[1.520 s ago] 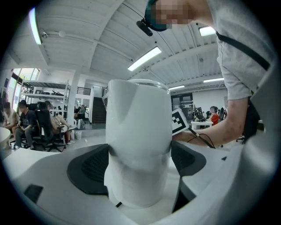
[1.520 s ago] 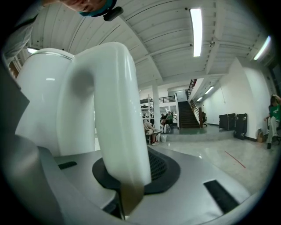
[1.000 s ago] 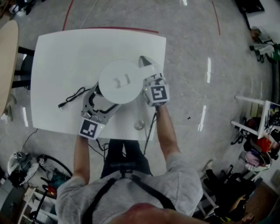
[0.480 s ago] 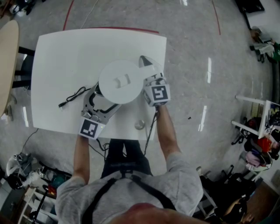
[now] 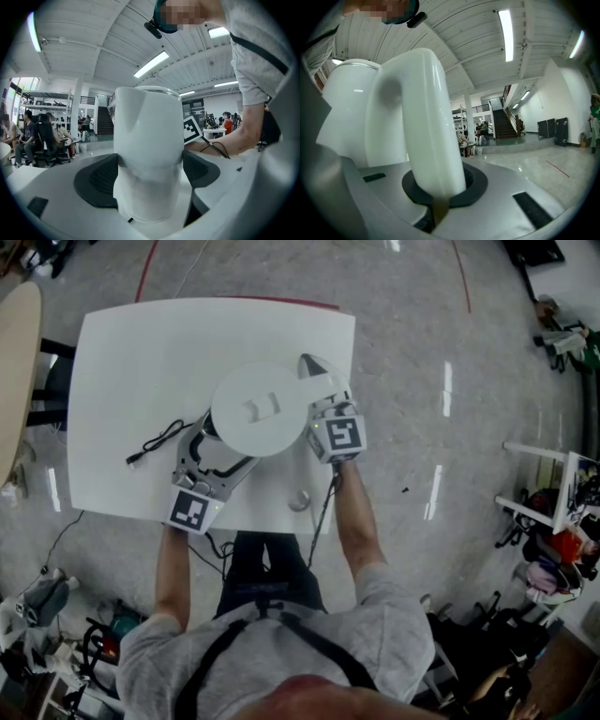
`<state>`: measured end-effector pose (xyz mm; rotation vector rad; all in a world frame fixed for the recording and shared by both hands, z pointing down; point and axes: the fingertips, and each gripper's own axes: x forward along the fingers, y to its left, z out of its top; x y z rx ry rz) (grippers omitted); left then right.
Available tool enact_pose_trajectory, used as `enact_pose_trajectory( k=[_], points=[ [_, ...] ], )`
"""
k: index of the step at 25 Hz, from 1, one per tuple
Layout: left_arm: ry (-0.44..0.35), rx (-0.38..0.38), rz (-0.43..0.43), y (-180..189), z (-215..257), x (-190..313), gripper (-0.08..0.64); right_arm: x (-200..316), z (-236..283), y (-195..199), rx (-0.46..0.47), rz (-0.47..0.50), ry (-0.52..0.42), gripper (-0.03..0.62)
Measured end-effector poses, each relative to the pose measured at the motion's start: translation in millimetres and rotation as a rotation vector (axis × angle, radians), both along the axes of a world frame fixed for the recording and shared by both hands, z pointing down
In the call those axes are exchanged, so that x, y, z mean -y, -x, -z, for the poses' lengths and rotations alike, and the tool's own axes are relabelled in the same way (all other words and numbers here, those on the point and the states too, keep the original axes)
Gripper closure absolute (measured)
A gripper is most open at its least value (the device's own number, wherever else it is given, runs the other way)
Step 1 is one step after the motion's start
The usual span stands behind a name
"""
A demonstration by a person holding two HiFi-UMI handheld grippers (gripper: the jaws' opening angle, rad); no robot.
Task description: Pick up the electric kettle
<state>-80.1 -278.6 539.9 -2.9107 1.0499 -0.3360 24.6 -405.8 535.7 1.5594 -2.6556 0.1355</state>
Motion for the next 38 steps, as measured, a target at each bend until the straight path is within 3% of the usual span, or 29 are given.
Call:
enact_pose_trajectory(
  k=[18,23,38],
  points=[
    [-0.036,-0.029,-0.002,11.0,64.8,-26.6,0.124,-30.2,70.2,11.5,-0.018,0.006,-0.043,0.591],
    [-0.045,-0.025,-0.012,12.3,84.8,-41.3,0.124,-44.8,98.5,12.7,0.039,-0.015,-0.066,0.591],
    [-0.038,-0.032,-0.051,11.5,108.7,-76.7,0.124,-86.2,115.4,3.9,0.024,-0.063,-0.030,0.591]
  ],
)
